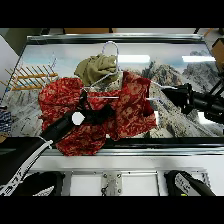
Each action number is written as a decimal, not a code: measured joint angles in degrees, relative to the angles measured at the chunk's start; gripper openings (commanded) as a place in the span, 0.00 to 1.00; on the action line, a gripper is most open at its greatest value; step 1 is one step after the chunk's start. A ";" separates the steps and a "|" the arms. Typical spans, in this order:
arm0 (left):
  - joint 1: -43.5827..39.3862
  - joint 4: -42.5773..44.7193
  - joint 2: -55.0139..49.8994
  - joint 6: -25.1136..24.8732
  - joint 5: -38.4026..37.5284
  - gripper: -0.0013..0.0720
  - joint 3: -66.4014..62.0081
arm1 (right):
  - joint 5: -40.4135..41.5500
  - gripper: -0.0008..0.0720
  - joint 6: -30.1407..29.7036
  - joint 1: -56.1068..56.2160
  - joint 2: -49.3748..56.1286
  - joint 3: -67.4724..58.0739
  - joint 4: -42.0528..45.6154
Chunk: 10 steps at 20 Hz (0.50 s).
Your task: Fold the clothes and pants, and hang the long-sleeved shirts on hangers.
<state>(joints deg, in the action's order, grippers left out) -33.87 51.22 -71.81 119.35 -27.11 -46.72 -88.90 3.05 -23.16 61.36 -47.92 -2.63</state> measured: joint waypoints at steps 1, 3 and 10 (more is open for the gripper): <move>-0.24 0.00 0.00 0.02 -0.04 0.15 0.00 | 0.00 0.02 0.00 0.00 0.00 0.00 0.00; -0.57 0.22 0.00 0.00 -0.07 0.04 0.00 | 0.00 0.02 0.00 0.00 0.00 0.00 0.00; 3.67 3.02 5.38 -0.55 -1.99 0.03 0.00 | 2.49 0.02 1.14 0.00 -3.32 -0.04 0.02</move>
<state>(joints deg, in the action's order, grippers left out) -30.20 54.24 -66.43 118.80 -29.10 -46.72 -86.41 4.19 -23.16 58.04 -47.97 -2.61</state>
